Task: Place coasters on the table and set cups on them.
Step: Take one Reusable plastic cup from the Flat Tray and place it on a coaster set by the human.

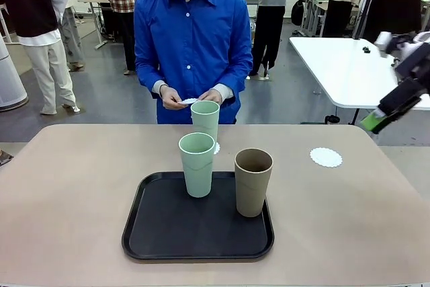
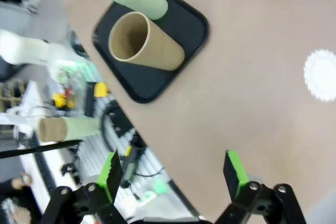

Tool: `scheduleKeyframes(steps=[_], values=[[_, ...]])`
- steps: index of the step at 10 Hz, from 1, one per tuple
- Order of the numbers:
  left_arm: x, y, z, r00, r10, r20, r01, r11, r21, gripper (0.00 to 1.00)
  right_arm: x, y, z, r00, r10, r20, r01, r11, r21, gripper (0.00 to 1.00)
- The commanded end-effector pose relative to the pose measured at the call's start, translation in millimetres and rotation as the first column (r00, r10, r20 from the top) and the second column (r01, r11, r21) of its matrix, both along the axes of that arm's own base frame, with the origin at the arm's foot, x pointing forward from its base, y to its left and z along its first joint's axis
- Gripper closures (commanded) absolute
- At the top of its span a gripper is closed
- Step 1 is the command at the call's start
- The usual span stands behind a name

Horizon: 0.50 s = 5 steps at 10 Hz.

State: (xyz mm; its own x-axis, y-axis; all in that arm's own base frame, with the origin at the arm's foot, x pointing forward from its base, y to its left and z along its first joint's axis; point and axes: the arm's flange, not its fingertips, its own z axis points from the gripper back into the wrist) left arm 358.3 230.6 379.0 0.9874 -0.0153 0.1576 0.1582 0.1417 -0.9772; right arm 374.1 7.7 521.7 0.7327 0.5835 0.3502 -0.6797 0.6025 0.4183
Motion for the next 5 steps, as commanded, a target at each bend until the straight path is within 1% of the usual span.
scheduleKeyframes(steps=[1,2,3,4,5], values=[[-1,2,1,1.0,0.004,0.003,-0.004,1.0,0.001,0.0,-7,24,-25,0.986,0.078,0.147,-0.071,0.996,-0.049,0.0],[-1,2,1,1.0,0.004,0.003,-0.004,1.0,0.001,0.0,-8,33,-35,0.981,0.139,0.138,-0.124,0.986,-0.11,0.0],[-1,2,1,1.0,0.004,0.003,-0.004,1.0,0.001,0.0,-4,38,-44,0.979,0.149,0.141,-0.125,0.978,-0.166,0.0],[-1,2,1,1.0,0.004,0.003,-0.004,1.0,0.001,0.0,-3,42,-50,0.979,0.155,0.131,-0.13,0.975,-0.179,0.0],[-1,2,1,1.0,0.004,0.003,-0.004,1.0,0.001,0.0,-5,41,-55,0.984,0.136,0.117,-0.117,0.981,-0.154,0.0]])
